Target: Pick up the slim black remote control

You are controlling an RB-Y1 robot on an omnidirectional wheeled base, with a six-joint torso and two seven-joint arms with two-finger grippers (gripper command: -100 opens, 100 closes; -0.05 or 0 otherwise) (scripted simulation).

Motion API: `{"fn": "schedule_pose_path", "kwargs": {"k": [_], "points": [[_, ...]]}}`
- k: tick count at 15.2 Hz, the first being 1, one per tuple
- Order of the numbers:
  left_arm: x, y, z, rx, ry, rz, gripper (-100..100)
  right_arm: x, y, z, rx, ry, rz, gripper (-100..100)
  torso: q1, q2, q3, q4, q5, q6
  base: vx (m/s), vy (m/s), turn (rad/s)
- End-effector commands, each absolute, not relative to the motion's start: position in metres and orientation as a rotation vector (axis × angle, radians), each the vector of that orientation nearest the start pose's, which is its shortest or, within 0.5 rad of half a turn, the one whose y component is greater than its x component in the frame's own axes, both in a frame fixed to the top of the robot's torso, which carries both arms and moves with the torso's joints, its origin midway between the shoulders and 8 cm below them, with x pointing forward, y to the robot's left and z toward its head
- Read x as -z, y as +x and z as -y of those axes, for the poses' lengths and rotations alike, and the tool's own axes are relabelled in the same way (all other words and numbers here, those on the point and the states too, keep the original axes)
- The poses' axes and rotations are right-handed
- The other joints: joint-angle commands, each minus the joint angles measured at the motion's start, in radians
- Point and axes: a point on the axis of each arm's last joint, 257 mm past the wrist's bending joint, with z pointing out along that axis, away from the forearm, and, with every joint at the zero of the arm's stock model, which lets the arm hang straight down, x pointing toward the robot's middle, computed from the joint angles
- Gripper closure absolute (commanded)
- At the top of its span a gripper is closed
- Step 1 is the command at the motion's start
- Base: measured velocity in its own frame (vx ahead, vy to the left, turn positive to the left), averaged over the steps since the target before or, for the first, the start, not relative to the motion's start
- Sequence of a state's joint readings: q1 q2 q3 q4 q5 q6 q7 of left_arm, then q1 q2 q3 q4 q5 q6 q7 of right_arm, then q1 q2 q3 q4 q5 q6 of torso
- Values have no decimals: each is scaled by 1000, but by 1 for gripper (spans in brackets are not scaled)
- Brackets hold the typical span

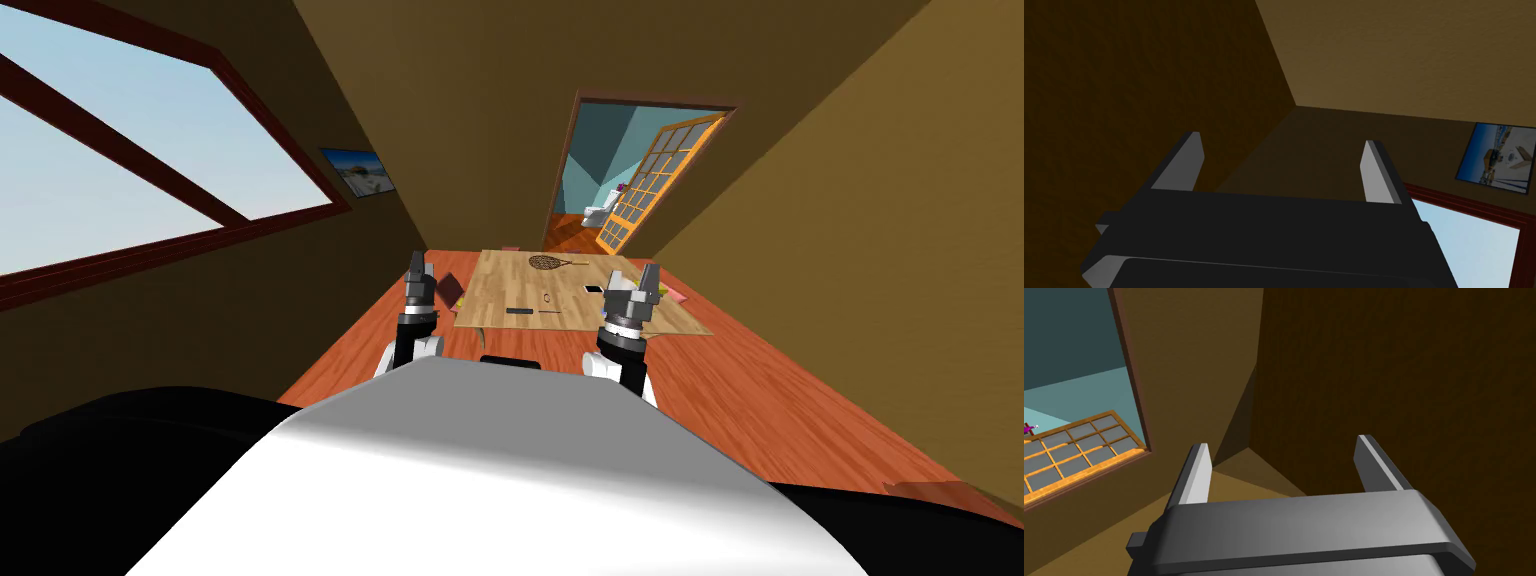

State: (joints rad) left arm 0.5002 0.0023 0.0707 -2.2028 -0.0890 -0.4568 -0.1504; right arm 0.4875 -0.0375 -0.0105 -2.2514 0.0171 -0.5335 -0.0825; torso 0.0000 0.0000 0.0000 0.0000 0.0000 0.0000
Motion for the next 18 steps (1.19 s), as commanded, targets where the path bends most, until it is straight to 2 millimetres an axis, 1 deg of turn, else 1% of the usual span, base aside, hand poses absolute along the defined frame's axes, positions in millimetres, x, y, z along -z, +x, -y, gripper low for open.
{"fn": "schedule_pose_path", "kwargs": {"k": [1,2,5,6,7,8,9,10,11,12,13,16,17,18], "points": [[19,362,-301,1008,-625,-781,0,-11,350,271,-1339,605,-690,-100,0,0,0,0,0,0,-4,24,137],[19,362,-301,1008,-625,-781,0,-11,350,271,-1339,605,-690,-100,1,0,0,0,0,-1,-5,36,141],[19,362,-301,1009,-625,-781,0,18,359,266,-1265,547,-822,-100,3,0,0,0,1,-1,-9,63,172],[19,362,-301,1009,-625,-781,0,18,359,266,-1265,547,-822,-100,5,0,0,0,1,-1,-8,71,176],[19,362,-301,1009,-625,-781,0,31,363,265,-1232,523,-876,-100,5,0,0,0,1,-1,-7,63,372],[19,362,-301,1008,-625,-781,0,46,366,264,-1195,499,-932,-100,5,1,0,0,1,0,-9,85,132],[19,362,-301,1009,-625,-781,0,46,366,264,-1195,496,-935,-100,5,1,0,0,1,-1,-13,85,159],[19,362,-301,1009,-625,-781,0,62,369,264,-1154,467,-997,-100,6,1,0,0,1,0,-17,89,213],[19,362,-301,1009,-625,-781,0,62,369,264,-1154,467,-997,-100,6,1,1,0,1,-1,-14,80,177],[19,362,-301,1009,-625,-781,0,80,372,265,-1110,435,-1062,-100,6,1,1,0,1,-1,-6,84,214],[19,362,-301,1009,-625,-781,0,92,373,266,-1076,403,-1106,-100,6,1,0,0,1,-1,2,104,400],[19,362,-301,1009,-625,-781,0,121,376,270,-1012,362,-1199,-100,7,1,1,0,1,-1,-10,96,236],[19,362,-301,1009,-625,-781,0,121,376,270,-1012,362,-1199,-100,7,1,1,0,1,0,0,64,49],[19,362,-301,1008,-625,-781,0,139,376,273,-963,314,-1263,-100,6,1,1,0,1,0,4,81,193]]}}
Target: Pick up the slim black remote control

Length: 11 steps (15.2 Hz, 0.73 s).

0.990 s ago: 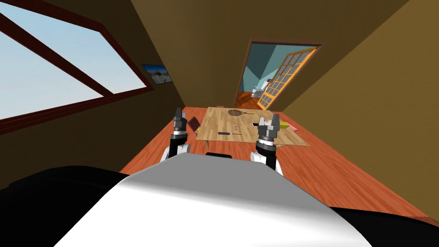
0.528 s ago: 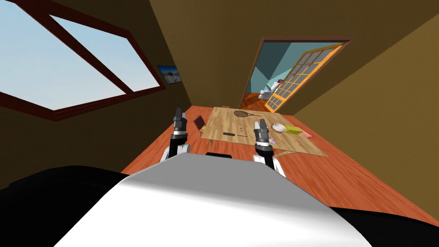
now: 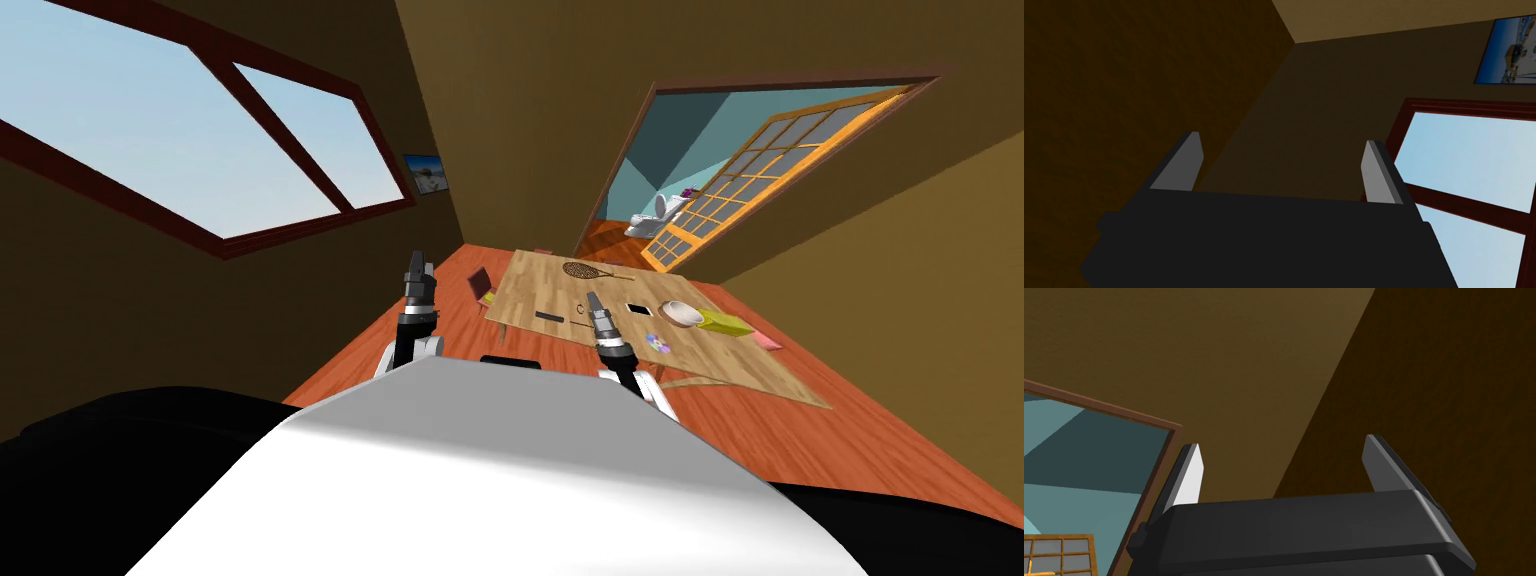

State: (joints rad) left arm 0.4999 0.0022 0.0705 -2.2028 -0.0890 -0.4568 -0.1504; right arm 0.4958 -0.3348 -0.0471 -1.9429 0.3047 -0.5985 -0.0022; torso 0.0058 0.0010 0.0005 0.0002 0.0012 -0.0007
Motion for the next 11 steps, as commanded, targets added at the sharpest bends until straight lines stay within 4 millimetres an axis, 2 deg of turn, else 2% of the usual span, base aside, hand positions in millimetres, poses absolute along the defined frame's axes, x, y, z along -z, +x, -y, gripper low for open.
{"fn": "schedule_pose_path", "kwargs": {"k": [1,3,4,5,6,9,11], "points": [[19,362,-301,1009,-625,-781,0,143,376,275,-959,322,-1270,-100,0,0,0,0,0,0,5,78,214],[19,362,-301,1009,-625,-781,0,166,375,281,-905,278,-1343,-100,0,0,0,0,0,0,5,85,278],[19,362,-301,1009,-625,-781,0,167,375,281,-904,279,-1343,-100,0,0,0,0,0,0,6,58,60],[19,362,-301,1008,-625,-781,0,185,373,285,-853,224,-1407,-100,-1,0,0,0,0,1,-5,72,196],[19,362,-301,1009,-625,-781,0,190,373,288,-848,233,-1417,-100,-1,0,0,0,0,0,-3,77,225],[19,362,-301,1009,-625,-781,0,226,366,303,-749,129,-1537,-100,1,0,0,0,0,0,11,109,290],[19,362,-301,1009,-625,-781,0,240,364,308,-732,137,-1567,-100,2,-1,-1,0,1,0,24,92,171]]}}
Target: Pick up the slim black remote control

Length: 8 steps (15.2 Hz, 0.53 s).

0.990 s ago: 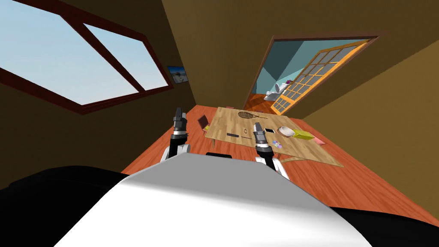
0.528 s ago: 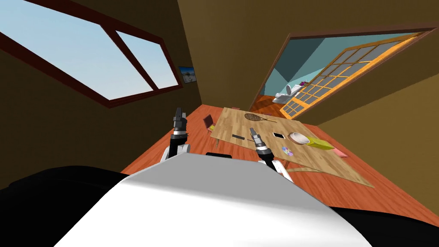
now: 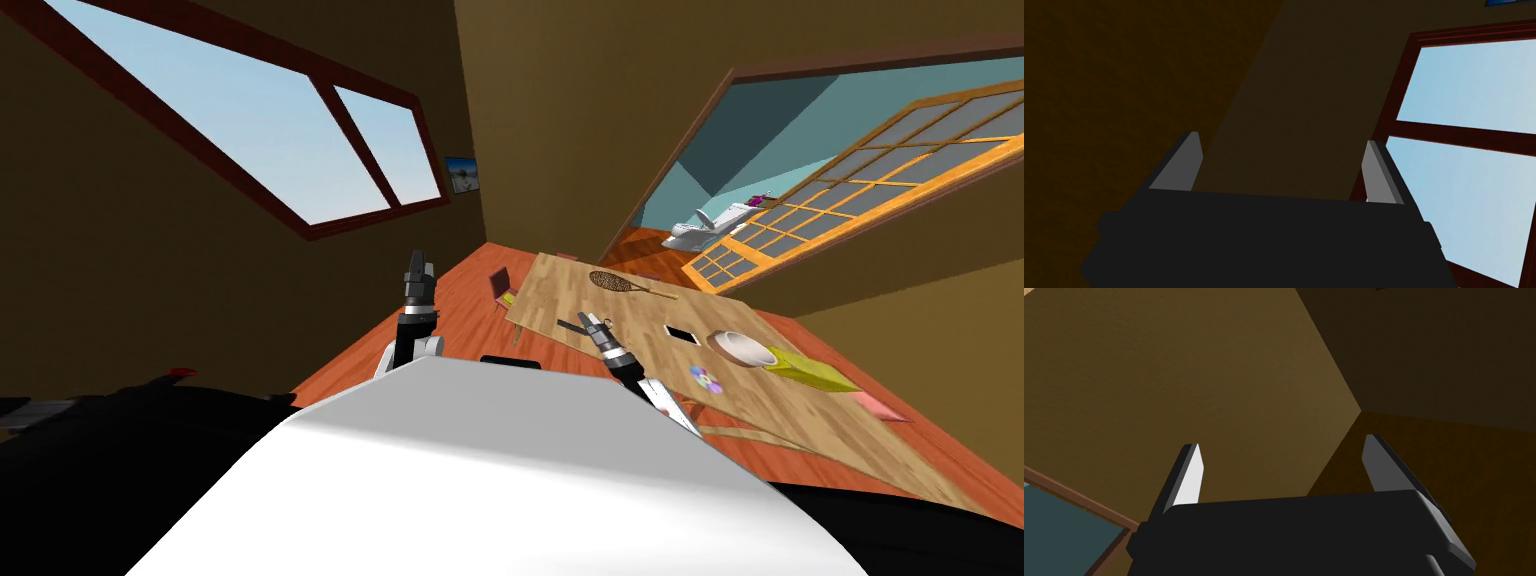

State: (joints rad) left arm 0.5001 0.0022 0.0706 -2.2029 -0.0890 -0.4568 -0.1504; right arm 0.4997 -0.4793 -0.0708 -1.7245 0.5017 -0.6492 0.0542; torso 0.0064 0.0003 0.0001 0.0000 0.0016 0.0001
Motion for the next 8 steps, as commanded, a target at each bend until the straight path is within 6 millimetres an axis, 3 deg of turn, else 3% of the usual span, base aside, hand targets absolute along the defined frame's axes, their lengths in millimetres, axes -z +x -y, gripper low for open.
{"fn": "schedule_pose_path", "kwargs": {"k": [1,4,5,8], "points": [[19,362,-301,1008,-625,-781,0,252,360,315,-686,72,-1617,-100,0,0,0,0,0,0,18,79,209],[19,362,-301,1009,-625,-781,0,286,350,333,-616,29,-1712,-100,0,0,0,0,0,-1,23,85,288],[19,362,-301,1009,-625,-781,0,288,349,335,-613,34,-1717,-100,0,0,0,0,0,-1,16,64,86],[19,362,-301,1009,-625,-781,0,322,333,362,-514,-75,-1834,-100,0,0,0,0,0,-1,25,90,278]]}}
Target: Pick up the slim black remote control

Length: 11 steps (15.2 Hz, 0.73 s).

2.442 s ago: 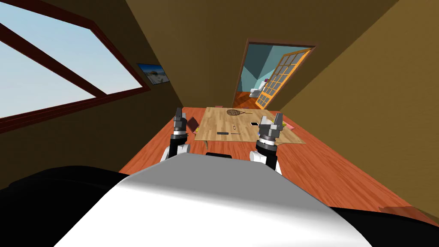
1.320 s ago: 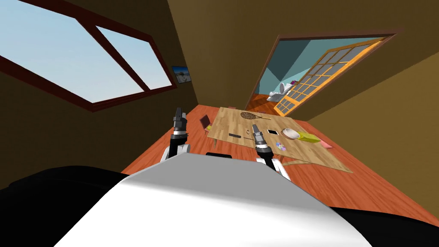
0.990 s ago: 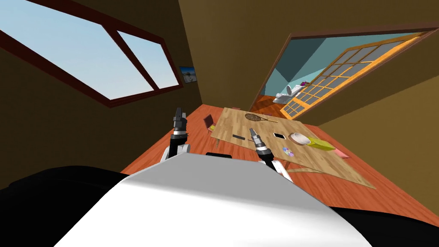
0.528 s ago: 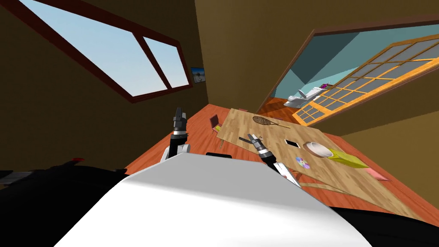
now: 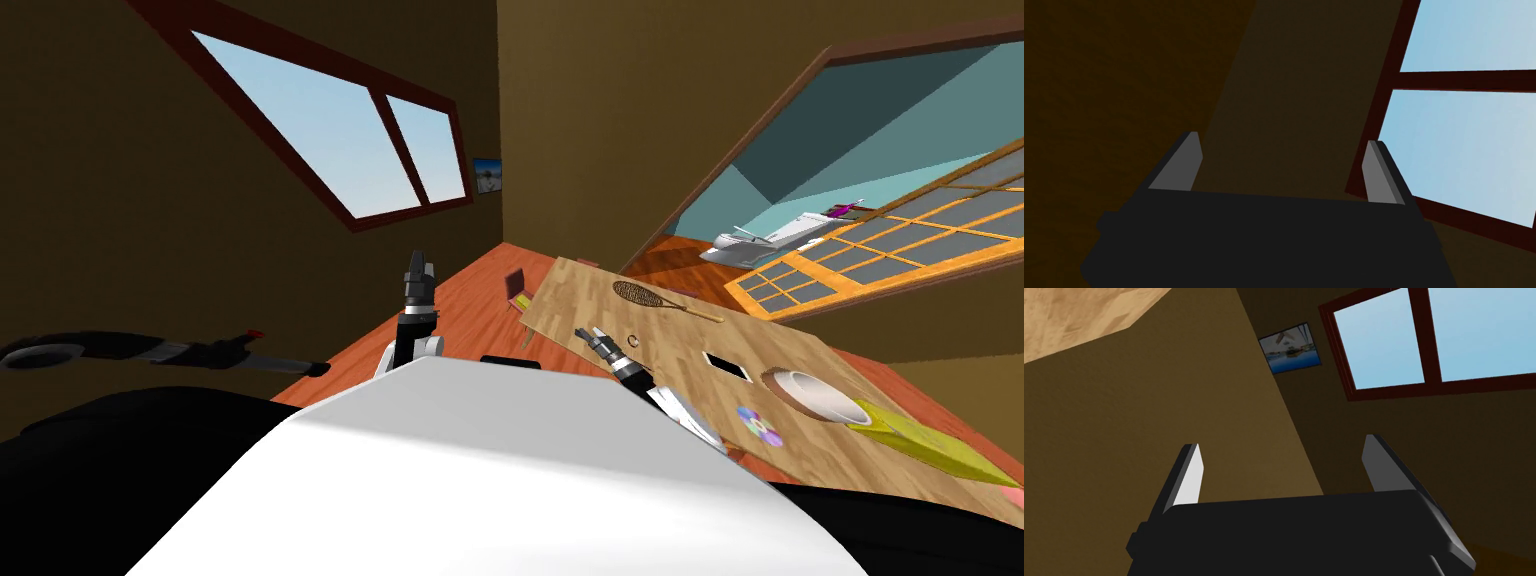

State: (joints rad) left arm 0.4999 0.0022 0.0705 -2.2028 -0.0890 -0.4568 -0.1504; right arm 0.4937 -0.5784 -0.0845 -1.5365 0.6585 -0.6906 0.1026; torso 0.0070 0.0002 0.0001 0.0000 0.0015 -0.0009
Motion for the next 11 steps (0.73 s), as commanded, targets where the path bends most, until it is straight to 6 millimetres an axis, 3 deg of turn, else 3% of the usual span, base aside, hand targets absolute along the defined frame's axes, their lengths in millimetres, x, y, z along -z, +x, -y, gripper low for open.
{"fn": "schedule_pose_path", "kwargs": {"k": [1,2,5,7,10,11], "points": [[19,362,-301,1009,-625,-781,0,332,328,367,-498,-77,-1861,-100,0,0,0,0,0,0,30,99,277],[19,362,-301,1009,-625,-781,0,335,327,368,-496,-72,-1866,-100,0,0,0,0,0,0,20,62,66],[19,362,-301,1009,-625,-781,0,365,306,399,-398,-184,-1981,-100,-1,1,1,0,0,1,24,84,265],[19,362,-301,1009,-625,-781,0,376,299,406,-382,-179,-2012,-100,-1,0,0,0,0,0,37,68,179],[19,362,-301,1008,-625,-781,0,406,268,445,-287,-268,-2136,-100,-2,0,0,0,0,1,36,74,283],[19,362,-301,1009,-625,-781,0,411,264,447,-277,-282,-2154,-100,-1,0,0,0,0,0,51,80,287]]}}
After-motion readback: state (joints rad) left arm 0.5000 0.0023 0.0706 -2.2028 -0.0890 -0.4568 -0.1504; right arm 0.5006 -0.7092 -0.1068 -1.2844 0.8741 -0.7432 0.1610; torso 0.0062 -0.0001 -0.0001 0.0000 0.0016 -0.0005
